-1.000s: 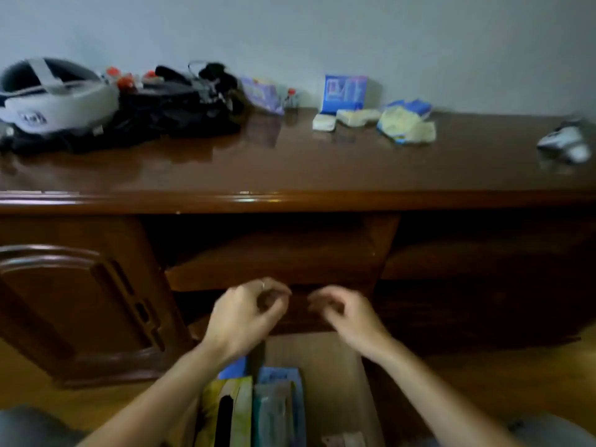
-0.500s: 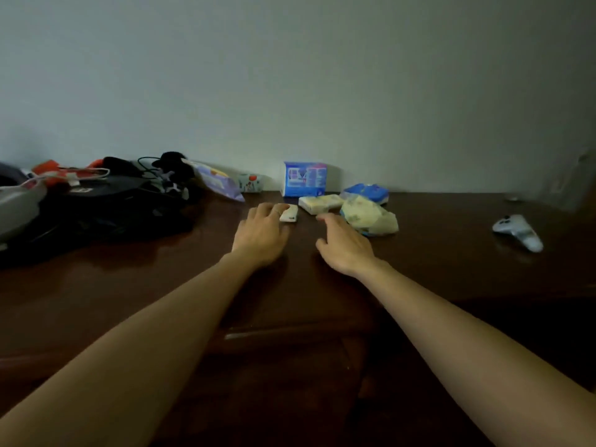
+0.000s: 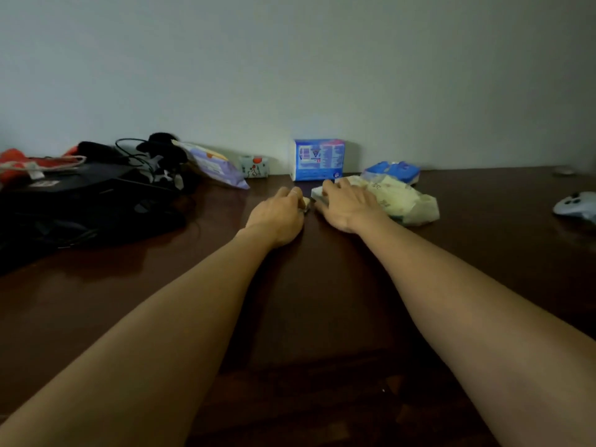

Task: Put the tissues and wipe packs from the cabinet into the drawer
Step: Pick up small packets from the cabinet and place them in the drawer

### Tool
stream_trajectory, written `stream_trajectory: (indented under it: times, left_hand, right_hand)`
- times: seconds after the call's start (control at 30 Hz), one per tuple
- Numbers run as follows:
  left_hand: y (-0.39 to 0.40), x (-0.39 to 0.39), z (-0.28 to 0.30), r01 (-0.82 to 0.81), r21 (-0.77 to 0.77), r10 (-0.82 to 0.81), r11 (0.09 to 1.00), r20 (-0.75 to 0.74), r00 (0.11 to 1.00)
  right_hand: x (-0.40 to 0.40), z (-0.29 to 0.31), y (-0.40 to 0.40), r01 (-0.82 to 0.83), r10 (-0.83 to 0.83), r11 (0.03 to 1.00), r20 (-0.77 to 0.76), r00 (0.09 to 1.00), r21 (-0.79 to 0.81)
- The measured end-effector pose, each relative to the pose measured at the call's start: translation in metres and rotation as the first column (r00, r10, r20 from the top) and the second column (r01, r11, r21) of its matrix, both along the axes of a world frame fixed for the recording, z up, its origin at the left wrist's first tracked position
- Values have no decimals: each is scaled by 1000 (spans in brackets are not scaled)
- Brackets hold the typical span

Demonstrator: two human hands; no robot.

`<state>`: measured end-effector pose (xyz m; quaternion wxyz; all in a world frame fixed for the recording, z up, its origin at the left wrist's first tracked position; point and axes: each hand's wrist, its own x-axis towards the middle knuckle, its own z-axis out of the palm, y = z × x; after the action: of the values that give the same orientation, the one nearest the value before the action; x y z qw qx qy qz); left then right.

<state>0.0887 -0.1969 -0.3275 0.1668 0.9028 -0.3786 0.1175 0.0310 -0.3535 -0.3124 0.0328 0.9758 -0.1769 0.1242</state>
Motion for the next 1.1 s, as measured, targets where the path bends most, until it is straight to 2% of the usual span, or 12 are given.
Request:
stream_trajectory:
  times: [0.2, 0.33, 0.4, 0.5, 0.6, 0.67, 0.73, 0.77, 0.83, 0.9, 0.97, 1.1]
  left_hand:
    - [43, -74, 16, -102, 64, 102, 993, 1, 995]
    - [83, -150, 13, -132, 17, 131, 991, 31, 991]
    - [98, -190, 12, -143, -52, 143, 988, 1, 990]
    - [127, -245, 1, -135, -211, 137, 968, -8, 991]
    - [165, -292, -24, -5, -404, 41, 915, 80, 996]
    - [181, -316, -40, 38, -531, -12, 847, 53, 999]
    - [187, -330, -53, -52, -675, -87, 736, -172, 981]
    - [187, -334, -57, -148, -727, -173, 671, -348, 921]
    - [190, -334, -64, -373, -725, -405, 579, -652, 641]
    - [196, -331, -76, -510, -665, -543, 546, -744, 389]
    - [201, -327, -92, -537, -643, -548, 545, -759, 352]
    - [212, -318, -128, -492, -644, -438, 585, -762, 476]
  right_hand:
    - [-74, 1, 40, -17, 17, 1000, 61, 998, 4]
    - [-144, -6, 80, -83, 53, 977, 155, 987, 194]
    - [-178, -10, 105, -161, 102, 948, 216, 971, 273]
    - [-230, -21, 139, -227, 136, 945, 348, 928, 237]
    - [-285, -48, 164, -355, 153, 903, 590, 792, 242]
    - [-315, -66, 178, -400, 91, 854, 662, 744, 332]
    - [-334, -77, 191, -418, -17, 749, 646, 763, 514]
    - [-339, -79, 196, -427, -79, 643, 609, 789, 636]
    - [-343, -82, 203, -424, -143, 364, 500, 854, 829]
    - [-344, -89, 205, -398, -135, 120, 412, 901, 909]
    - [-344, -101, 206, -371, -96, 19, 371, 924, 929]
    - [-339, -136, 202, -252, -123, 44, 255, 959, 967]
